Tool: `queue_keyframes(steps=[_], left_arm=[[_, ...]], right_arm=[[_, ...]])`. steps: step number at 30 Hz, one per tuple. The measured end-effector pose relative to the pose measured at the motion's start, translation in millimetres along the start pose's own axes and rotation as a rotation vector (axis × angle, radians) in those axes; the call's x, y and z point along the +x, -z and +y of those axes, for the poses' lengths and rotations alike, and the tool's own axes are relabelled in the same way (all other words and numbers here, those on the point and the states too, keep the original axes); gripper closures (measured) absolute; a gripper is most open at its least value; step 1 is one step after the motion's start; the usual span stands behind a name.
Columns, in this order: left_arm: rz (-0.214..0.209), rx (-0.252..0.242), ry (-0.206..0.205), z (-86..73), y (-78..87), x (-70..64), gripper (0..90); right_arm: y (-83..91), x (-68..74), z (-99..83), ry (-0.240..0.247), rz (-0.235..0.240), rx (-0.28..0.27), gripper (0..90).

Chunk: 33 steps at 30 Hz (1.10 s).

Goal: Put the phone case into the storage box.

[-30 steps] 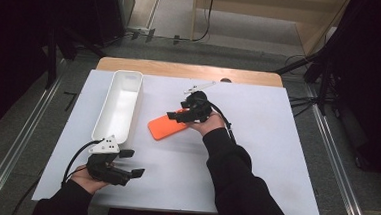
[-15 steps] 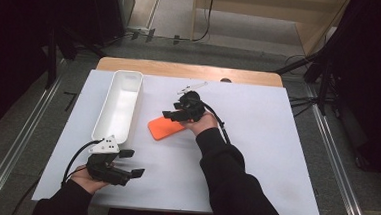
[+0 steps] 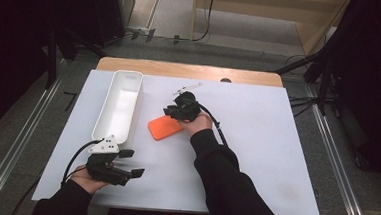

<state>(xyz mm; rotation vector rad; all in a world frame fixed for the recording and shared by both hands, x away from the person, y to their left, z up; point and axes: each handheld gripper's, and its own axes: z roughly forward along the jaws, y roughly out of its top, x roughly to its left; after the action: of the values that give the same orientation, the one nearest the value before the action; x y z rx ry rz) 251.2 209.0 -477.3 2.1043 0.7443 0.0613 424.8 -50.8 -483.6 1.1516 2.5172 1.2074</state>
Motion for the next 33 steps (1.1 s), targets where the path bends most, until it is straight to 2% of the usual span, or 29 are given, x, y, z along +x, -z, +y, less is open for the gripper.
queue_keyframes(steps=[3, 12, 21, 33], left_arm=[[0.0, -0.001, -0.001, 0.0, -0.1, -0.1, 20.2], [-0.002, 0.0, -0.002, -0.1, 0.3, -0.1, 20.2], [0.0, 0.004, -0.001, -0.3, -0.1, 0.0, 20.2], [-0.001, 0.004, 0.002, -0.3, 0.2, 0.2, 20.2]], right_arm=[[-4.3, 5.5, -0.2, 0.024, -0.053, -0.002, 87.9], [-17.9, 2.5, -0.7, -0.003, -0.029, 0.024, 88.0], [-27.5, -0.2, -3.2, -0.007, -0.04, 0.048, 88.0], [-36.9, -4.1, -2.6, -0.02, -0.046, 0.05, 88.0]])
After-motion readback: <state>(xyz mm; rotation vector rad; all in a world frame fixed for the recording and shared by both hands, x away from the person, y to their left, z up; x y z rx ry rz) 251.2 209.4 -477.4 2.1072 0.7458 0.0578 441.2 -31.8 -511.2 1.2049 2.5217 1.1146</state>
